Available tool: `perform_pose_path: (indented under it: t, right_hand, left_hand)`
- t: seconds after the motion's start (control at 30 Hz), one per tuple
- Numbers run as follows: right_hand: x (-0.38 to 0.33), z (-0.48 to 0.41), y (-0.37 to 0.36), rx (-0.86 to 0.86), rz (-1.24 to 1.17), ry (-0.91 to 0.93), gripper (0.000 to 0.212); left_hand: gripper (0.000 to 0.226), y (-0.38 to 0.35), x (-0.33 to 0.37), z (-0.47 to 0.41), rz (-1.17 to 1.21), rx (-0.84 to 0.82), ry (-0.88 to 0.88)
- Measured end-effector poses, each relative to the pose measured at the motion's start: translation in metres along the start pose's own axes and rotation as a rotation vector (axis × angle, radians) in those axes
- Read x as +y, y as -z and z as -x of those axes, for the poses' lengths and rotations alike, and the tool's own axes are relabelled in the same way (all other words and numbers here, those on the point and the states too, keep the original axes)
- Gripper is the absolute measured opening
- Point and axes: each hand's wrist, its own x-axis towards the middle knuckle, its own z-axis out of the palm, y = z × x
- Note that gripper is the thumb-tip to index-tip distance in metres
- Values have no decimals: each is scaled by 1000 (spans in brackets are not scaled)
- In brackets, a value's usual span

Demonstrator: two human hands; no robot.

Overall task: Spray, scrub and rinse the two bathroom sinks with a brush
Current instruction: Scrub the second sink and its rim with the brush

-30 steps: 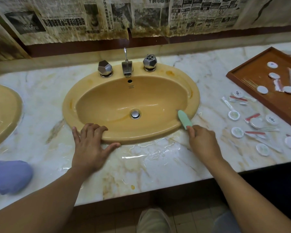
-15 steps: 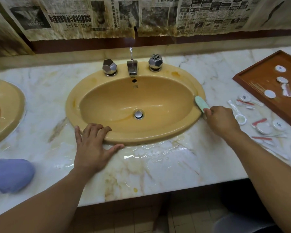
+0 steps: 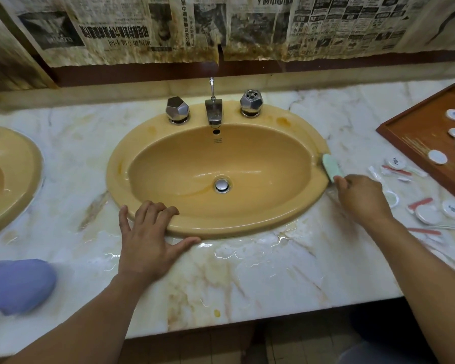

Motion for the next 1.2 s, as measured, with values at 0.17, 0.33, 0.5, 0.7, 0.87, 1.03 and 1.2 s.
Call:
perform_pose_path:
  t: [0.17, 0.33, 0.5, 0.7, 0.87, 1.03, 1.2]
  right_hand:
    - [13, 63, -20, -24, 11, 79, 41]
    - [5, -4, -2, -17, -9, -5, 40]
    - [4, 33, -8, -37, -5, 7, 38]
    - [-9, 74, 6, -202, 27, 102, 35]
    - [-19, 0, 49, -107, 161, 137, 33]
    - [-27, -47, 39, -81, 213, 96, 26]
    - [-36, -29, 27, -144, 179, 39, 30]
  left_hand:
    - [76, 0, 0, -2, -13, -8, -7]
    - [79, 0, 0, -4, -44, 1, -25]
    - [83, 6, -7, -19, -101, -45, -133]
    - [82, 0, -7, -16, -68, 16, -147]
    - [82, -1, -8, -17, -47, 35, -144]
    - [81, -1, -10, -19, -30, 45, -155]
    - [82, -4, -12, -21, -17, 60, -170]
